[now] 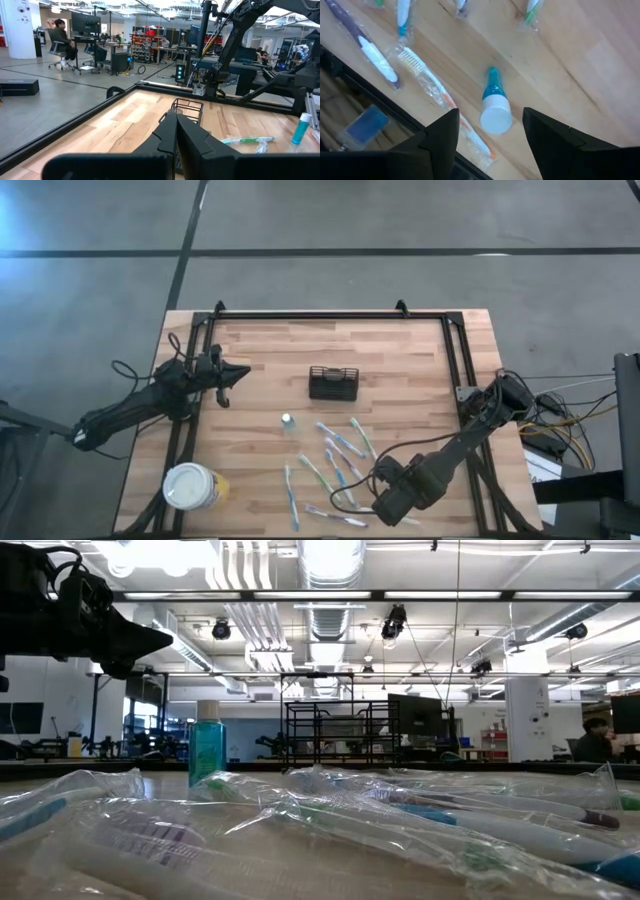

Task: Pick & Place toothbrushing station
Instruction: Put the bottom mouthwash into the wire organizer

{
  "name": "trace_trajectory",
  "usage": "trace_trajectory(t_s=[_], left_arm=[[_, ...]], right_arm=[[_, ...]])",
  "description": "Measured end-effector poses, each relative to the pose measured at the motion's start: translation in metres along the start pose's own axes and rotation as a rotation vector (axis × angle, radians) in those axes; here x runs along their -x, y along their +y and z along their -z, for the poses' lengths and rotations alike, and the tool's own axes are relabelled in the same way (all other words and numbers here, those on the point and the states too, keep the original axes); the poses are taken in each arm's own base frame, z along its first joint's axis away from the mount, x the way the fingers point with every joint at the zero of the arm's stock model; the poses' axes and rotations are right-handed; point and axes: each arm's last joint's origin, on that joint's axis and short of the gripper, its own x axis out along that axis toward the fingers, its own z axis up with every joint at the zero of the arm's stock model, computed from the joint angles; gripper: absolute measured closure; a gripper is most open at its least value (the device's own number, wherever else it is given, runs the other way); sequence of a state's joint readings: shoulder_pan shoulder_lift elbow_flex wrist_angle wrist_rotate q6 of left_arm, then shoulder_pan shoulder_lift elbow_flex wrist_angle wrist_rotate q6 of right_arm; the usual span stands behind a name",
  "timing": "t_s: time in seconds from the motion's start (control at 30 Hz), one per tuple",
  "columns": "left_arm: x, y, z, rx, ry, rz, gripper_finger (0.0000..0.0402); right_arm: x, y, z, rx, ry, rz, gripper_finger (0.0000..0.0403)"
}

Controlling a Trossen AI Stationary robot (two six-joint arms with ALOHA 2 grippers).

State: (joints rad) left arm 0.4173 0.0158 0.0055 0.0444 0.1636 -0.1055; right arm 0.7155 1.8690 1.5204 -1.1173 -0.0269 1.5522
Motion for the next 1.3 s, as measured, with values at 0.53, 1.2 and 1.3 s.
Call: trace_trajectory(t_s=[0.53,1.2,1.3], left_arm=[[0.0,0.0,0.0,-0.001,0.0,0.0,0.0388],[0.0,0.0,0.0,-0.001,0.001,0.0,0.0388],[0.0,0.0,0.0,-0.001,0.001,0.0,0.0388]], right_arm=[[-0.013,-0.005,0.003,0.05,0.019,0.015,0.0186],[-0.016,-0.006,0.003,0.073,0.025,0.016,0.0286],[-0.015,-0.006,0.003,0.077,0.025,0.014,0.0306]])
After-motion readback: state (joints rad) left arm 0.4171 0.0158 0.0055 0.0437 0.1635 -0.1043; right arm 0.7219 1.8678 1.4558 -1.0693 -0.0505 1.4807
